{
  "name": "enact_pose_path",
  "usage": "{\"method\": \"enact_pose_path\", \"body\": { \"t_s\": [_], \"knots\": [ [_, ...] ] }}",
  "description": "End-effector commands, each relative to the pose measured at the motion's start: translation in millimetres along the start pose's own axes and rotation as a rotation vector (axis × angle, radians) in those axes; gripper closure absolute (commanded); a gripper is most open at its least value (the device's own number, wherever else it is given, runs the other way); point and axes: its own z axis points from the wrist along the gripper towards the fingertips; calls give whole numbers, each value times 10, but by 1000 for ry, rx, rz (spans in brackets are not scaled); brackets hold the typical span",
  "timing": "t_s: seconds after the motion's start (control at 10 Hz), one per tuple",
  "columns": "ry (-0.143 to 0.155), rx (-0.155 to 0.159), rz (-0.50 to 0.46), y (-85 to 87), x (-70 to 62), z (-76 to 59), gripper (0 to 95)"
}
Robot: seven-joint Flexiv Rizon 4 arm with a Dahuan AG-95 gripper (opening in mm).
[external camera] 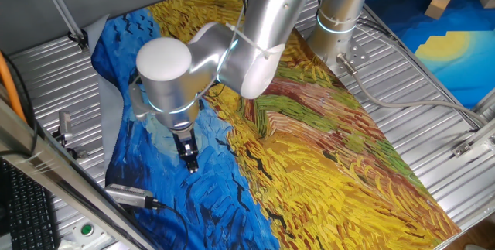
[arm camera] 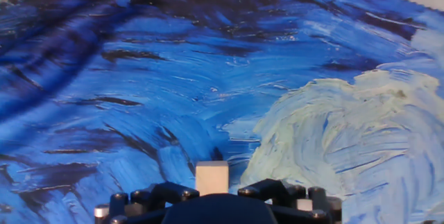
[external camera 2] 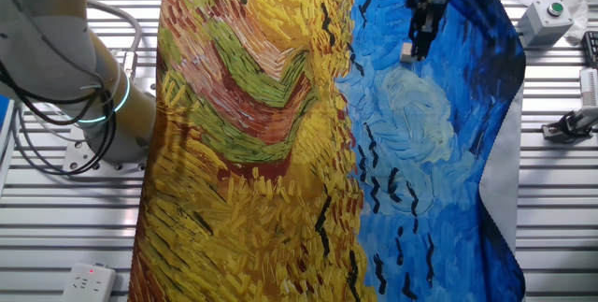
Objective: Pick up the small block on the left and move it to the right
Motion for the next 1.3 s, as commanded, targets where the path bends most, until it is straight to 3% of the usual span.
{"method": "enact_pose_path", "body": {
  "t_s": [0.1,0.4,0.7,1.3],
  "knots": [
    [13,-3,-20,-123,61,-101,950],
    [49,-7,-64,-372,99,-195,950],
    [81,-7,-76,-384,119,-234,950],
    [89,-12,-84,-375,154,-274,950]
  ]
}}
